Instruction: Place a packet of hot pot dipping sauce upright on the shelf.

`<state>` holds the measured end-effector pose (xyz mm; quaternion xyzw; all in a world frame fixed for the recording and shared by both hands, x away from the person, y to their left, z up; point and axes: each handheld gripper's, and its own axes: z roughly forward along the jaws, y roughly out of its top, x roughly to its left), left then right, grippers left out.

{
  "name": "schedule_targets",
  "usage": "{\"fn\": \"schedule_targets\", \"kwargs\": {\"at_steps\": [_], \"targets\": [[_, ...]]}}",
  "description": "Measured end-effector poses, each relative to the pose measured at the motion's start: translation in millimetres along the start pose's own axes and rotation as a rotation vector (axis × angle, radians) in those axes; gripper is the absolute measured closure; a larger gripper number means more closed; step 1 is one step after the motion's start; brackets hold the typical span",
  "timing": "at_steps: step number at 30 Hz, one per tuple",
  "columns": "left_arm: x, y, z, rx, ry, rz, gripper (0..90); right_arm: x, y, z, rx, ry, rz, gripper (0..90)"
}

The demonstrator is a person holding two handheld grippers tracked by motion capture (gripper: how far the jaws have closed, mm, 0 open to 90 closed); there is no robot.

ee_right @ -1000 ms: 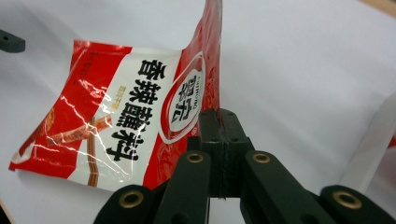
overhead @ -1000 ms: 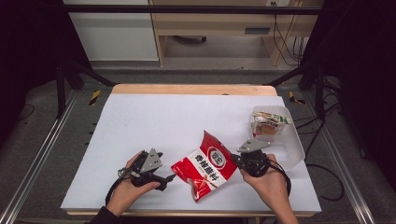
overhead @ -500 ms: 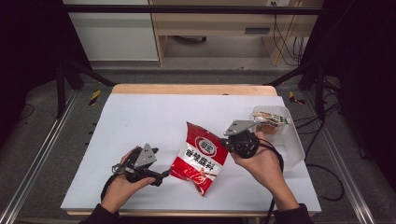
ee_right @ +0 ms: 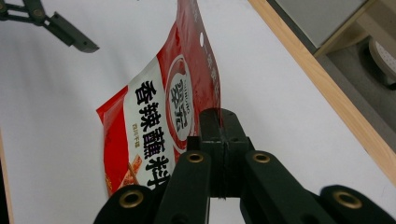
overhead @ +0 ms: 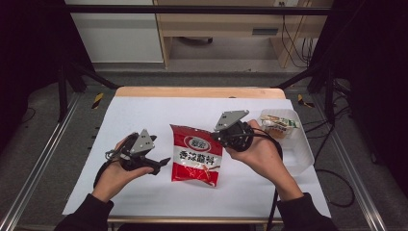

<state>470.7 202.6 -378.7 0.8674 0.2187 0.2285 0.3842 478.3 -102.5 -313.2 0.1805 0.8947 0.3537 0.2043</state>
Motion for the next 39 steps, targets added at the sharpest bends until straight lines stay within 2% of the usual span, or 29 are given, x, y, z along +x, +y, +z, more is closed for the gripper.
{"fn": "schedule_targets", "kwargs": {"at_steps": [5, 8, 12, 17, 21, 26, 28, 29, 31, 34, 38, 39], "targets": [[7.6, 9.1, -4.9, -0.018, 0.000, -0.005, 15.8, 1.1, 9.1, 0.0, -0.002, 0.016, -0.042, 90.0], [9.8, 14.8, -6.4, -0.025, 0.005, 0.013, 18.3, 3.1, 12.4, -0.7, -0.005, 0.024, -0.058, 90.0], [13.0, 22.4, -5.8, -0.041, -0.016, 0.028, 22.3, 4.9, 14.1, -1.5, -0.011, 0.030, -0.071, 90.0], [14.2, 29.4, 0.9, -0.049, -0.043, 0.024, 25.1, 4.3, 14.9, -1.9, -0.015, 0.041, -0.083, 90.0], [16.1, 34.0, 7.2, -0.066, -0.061, 0.025, 32.7, 4.2, 16.5, -2.3, -0.020, 0.047, -0.085, 90.0], [17.2, 38.5, 11.7, -0.060, -0.105, 0.019, 52.3, 5.1, 19.1, -2.9, -0.023, 0.056, -0.099, 90.0], [17.9, 39.6, 12.5, -0.050, -0.116, 0.000, 58.1, 5.0, 19.7, -3.0, -0.022, 0.057, -0.103, 90.0], [18.0, 40.3, 12.5, -0.042, -0.125, -0.004, 63.9, 4.9, 20.0, -2.9, -0.021, 0.058, -0.108, 90.0], [18.0, 41.0, 11.9, -0.027, -0.147, 0.009, 72.6, 3.7, 20.0, -2.8, -0.007, 0.051, -0.108, 90.0], [16.6, 42.5, 8.2, -0.035, -0.189, 0.017, 87.5, 0.0, 18.0, -4.6, -0.005, 0.048, -0.098, 90.0], [10.5, 46.9, 2.8, -0.041, -0.182, 0.058, 90.0, -3.7, 16.0, -8.2, 0.003, 0.058, -0.100, 89.5], [9.3, 47.8, 1.8, -0.044, -0.182, 0.069, 90.0, -4.9, 15.5, -8.9, 0.010, 0.065, -0.103, 86.0]]}}
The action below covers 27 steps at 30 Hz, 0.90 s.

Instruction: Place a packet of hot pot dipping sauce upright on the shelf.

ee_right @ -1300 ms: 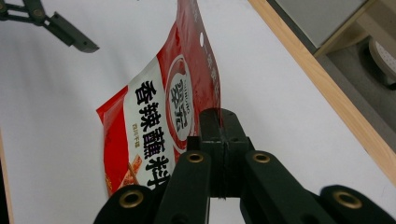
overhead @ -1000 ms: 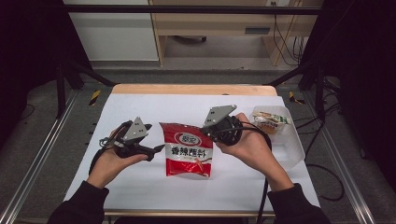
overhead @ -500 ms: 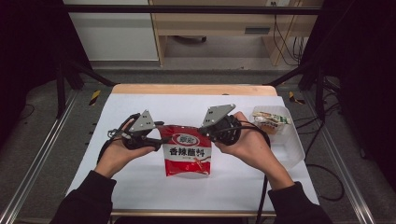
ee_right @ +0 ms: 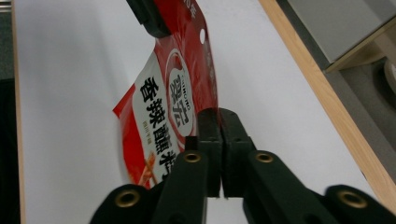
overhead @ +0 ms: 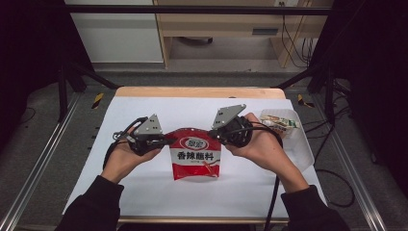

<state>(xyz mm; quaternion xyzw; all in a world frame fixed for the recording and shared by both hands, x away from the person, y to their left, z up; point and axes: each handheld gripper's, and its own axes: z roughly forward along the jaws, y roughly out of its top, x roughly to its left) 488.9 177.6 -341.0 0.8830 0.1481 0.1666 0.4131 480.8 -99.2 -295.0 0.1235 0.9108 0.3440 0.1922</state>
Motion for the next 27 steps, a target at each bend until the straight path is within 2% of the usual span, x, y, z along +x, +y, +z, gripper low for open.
{"fn": "schedule_targets", "kwargs": {"at_steps": [5, 7, 12, 19, 27], "targets": [[-6.1, 5.9, -0.6, 0.000, 0.002, 0.039, 90.0, -1.9, 0.0, -0.8, 0.059, 0.001, -0.033, 68.6], [-7.3, 7.8, -0.6, 0.004, 0.003, 0.052, 90.0, -1.7, 1.6, -1.0, 0.081, -0.013, -0.044, 59.9], [-9.7, 12.2, -1.9, -0.005, 0.000, 0.069, 90.0, -3.2, 6.2, 1.0, 0.149, -0.018, -0.096, 50.3], [-10.9, 14.3, -2.7, -0.012, -0.004, 0.077, 90.0, -2.1, 4.4, 11.2, 0.212, 0.019, -0.121, 50.1], [-10.7, 14.9, -3.1, -0.020, -0.007, 0.075, 90.0, -2.7, 1.4, 20.1, 0.251, 0.051, -0.126, 66.3]]}}
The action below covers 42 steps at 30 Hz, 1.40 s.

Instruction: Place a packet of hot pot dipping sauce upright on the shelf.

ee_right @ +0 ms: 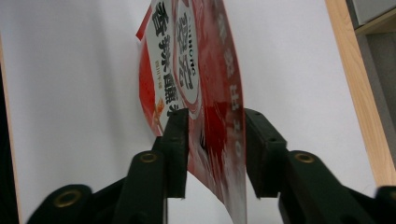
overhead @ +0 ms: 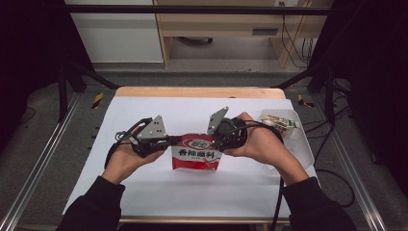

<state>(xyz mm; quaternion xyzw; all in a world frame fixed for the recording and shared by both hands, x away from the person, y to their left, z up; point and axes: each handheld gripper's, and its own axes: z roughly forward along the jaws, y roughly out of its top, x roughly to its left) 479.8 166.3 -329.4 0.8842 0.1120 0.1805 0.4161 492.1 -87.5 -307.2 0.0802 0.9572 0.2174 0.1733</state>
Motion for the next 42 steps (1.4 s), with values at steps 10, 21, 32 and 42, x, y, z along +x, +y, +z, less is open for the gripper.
{"fn": "schedule_targets", "kwargs": {"at_steps": [10, 21, 32, 42], "targets": [[-0.7, 1.1, 0.7, -0.005, -0.007, -0.002, 90.0, -0.2, -1.6, 0.4, 0.011, 0.013, 0.019, 85.1], [0.1, -0.3, -8.8, -0.058, -0.007, -0.042, 72.2, -2.3, 1.7, -14.0, -0.008, -0.012, 0.038, 90.0], [-9.9, -37.9, -28.6, -0.140, 0.121, -0.180, 25.6, -16.7, -0.8, -43.8, -0.030, -0.079, 0.083, 90.0], [-22.5, -108.9, -18.2, -0.045, 0.197, -0.308, 15.1, -26.6, -7.2, -67.2, -0.059, -0.113, 0.148, 90.0]]}}
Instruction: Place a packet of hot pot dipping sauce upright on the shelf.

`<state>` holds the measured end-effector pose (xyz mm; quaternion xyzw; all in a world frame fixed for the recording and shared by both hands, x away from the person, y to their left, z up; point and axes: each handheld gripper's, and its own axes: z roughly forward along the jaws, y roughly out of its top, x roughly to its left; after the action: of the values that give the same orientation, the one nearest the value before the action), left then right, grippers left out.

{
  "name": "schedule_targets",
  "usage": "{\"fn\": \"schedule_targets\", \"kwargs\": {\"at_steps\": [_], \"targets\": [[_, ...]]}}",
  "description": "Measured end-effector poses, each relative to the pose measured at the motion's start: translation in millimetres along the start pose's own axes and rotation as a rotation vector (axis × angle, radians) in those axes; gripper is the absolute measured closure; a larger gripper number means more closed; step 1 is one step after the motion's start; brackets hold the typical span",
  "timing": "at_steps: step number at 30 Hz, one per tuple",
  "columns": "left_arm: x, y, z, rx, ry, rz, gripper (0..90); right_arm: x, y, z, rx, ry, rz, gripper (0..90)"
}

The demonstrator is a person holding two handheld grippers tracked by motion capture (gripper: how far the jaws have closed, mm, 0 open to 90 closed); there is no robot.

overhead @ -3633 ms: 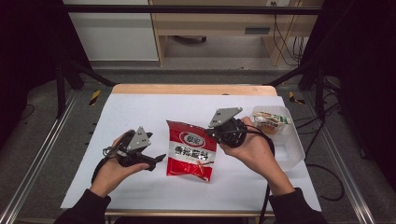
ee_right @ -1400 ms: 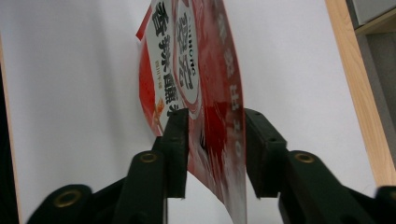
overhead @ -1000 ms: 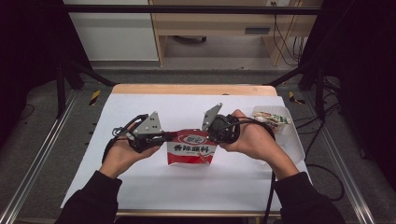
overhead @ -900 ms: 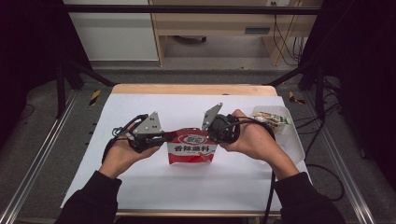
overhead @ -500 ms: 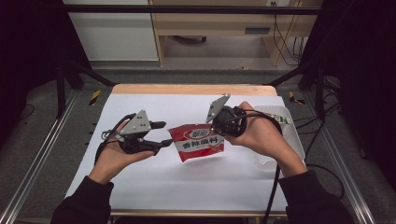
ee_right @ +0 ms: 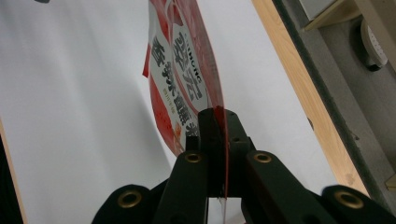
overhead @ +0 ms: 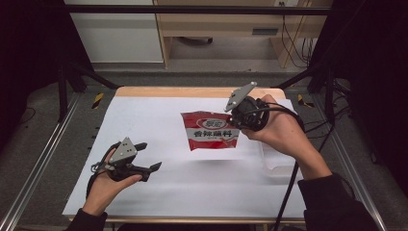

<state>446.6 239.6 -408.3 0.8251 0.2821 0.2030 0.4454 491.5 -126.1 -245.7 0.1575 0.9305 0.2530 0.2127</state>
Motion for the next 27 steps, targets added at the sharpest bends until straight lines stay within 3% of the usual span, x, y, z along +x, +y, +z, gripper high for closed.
{"fn": "schedule_targets", "kwargs": {"at_steps": [4, 12, 17, 27], "targets": [[6.1, -11.5, -0.7, 0.010, 0.030, -0.033, 13.6, -4.6, -1.7, -10.8, -0.005, -0.014, 0.016, 90.0], [13.1, -30.9, 4.2, 0.064, 0.067, -0.053, 13.1, -11.9, -16.6, -37.4, -0.006, -0.053, 0.066, 90.0], [16.4, -39.1, 6.3, 0.085, 0.078, -0.072, 13.0, -18.2, -37.6, -55.3, 0.011, -0.084, 0.110, 90.0], [17.8, -40.6, 6.9, 0.090, 0.083, -0.070, 13.1, -27.8, -88.8, -84.0, 0.075, -0.130, 0.195, 90.0]]}}
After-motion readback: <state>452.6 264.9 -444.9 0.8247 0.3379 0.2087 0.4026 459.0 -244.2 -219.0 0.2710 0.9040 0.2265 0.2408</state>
